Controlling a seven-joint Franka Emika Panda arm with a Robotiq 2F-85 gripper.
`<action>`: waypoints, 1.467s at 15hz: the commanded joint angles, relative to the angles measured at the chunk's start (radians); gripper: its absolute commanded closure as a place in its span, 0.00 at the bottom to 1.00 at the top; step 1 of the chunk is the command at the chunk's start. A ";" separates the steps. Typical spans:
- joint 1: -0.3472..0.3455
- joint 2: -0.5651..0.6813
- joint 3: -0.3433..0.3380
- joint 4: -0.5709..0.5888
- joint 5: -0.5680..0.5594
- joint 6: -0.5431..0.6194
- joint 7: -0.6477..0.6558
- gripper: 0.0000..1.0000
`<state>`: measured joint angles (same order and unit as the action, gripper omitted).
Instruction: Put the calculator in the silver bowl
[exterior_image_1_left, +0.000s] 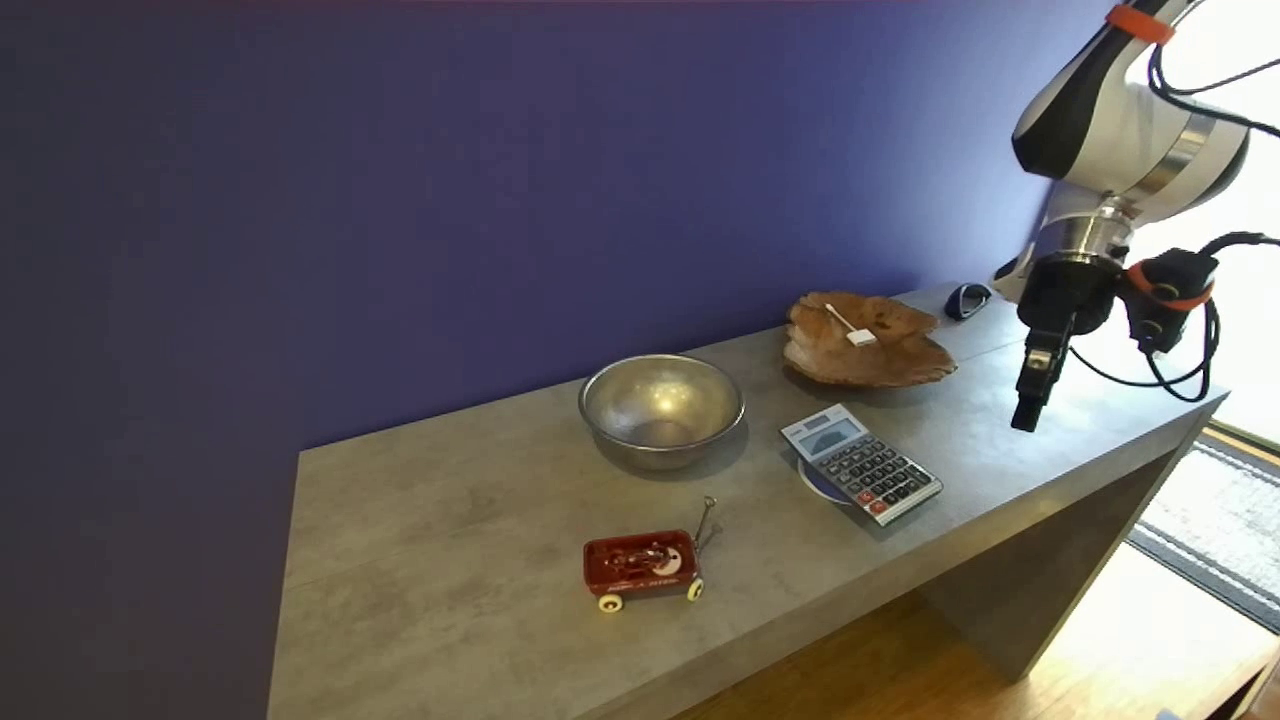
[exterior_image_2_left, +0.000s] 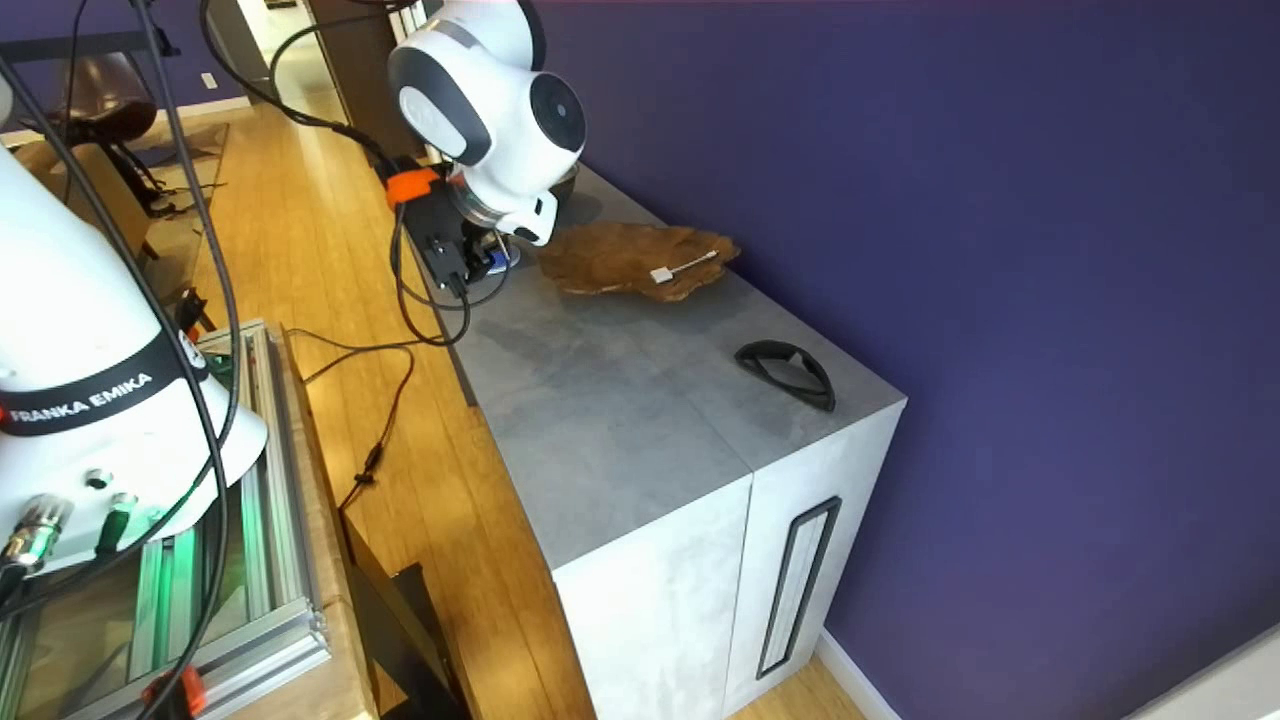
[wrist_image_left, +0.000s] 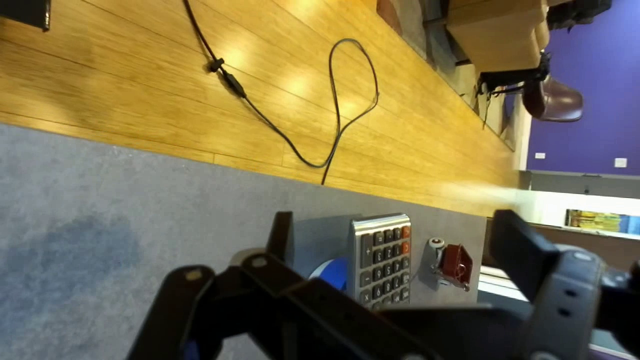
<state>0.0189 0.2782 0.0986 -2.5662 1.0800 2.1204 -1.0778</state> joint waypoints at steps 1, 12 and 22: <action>0.006 0.019 -0.011 0.009 0.001 -0.007 -0.015 0.00; -0.040 0.198 -0.068 0.051 0.479 -0.251 -0.167 0.00; 0.037 0.280 -0.084 0.089 0.503 -0.253 -0.277 0.00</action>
<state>0.0205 0.5560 0.0299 -2.4820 1.5683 1.8556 -1.3059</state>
